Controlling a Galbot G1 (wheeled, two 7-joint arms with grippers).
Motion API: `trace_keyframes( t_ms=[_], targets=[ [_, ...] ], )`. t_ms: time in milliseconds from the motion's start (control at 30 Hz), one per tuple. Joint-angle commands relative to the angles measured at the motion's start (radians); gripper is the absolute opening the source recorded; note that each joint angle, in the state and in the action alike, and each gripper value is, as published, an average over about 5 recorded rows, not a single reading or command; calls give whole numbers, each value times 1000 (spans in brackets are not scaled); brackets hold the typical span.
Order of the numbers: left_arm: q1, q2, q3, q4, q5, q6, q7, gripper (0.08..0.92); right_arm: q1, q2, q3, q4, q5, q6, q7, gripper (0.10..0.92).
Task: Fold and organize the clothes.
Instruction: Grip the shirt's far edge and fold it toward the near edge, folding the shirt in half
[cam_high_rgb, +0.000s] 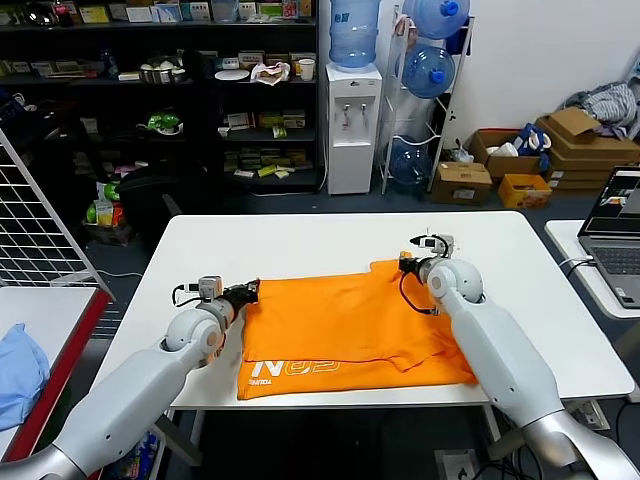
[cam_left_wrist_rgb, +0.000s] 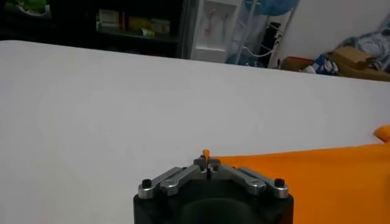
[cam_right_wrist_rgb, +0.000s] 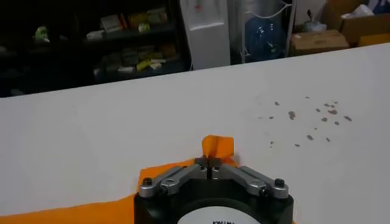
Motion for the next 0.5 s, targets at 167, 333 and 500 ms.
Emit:
trace_keyframes(
  t_ms=[167,333,500],
  targets=[
    [97,81,-71,-206,-10,-6,-24,93,-162,-120,58,279,46,-6,45,122],
    [173,113,-103,-317,-18,-2,-44,93,-265,-188,95,396,101,-34,81,122],
    [239,149,-144,-418,-20,1,-56,93,-341,-227,128,472,133,-49,99,122]
  ],
)
